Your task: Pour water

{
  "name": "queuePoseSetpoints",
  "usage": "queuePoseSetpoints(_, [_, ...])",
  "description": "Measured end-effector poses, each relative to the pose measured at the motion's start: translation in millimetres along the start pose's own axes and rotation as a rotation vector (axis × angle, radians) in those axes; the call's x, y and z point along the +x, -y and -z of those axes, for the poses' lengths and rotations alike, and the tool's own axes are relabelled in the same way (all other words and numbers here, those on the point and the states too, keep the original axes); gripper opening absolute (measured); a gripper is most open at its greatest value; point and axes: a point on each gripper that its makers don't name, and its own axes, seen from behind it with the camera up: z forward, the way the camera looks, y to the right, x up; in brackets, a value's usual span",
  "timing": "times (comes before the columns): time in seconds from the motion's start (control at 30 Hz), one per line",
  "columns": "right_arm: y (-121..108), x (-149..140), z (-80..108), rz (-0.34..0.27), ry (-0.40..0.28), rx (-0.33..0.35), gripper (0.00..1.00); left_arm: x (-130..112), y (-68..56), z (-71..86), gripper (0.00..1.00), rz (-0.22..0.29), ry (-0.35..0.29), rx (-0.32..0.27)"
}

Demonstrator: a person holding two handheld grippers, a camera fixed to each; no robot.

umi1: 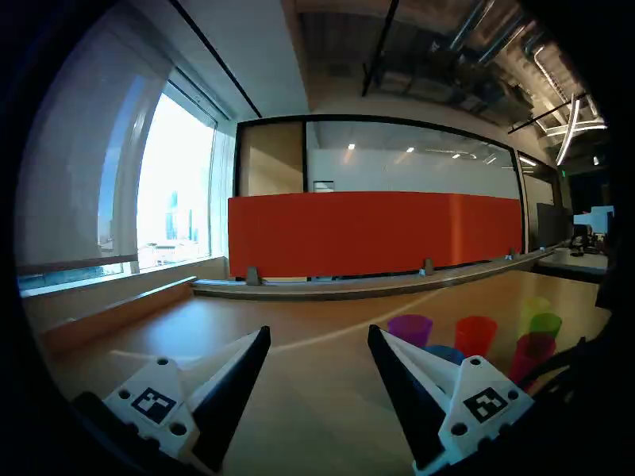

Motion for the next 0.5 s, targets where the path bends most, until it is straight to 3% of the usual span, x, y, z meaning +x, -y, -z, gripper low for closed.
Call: queuePoseSetpoints(0.5, [4.6, -6.3, 0.9, 0.022, 0.026, -0.010, 0.99, -14.2, 11.2, -2.9, 0.91, 0.035, 0.021, 0.010])
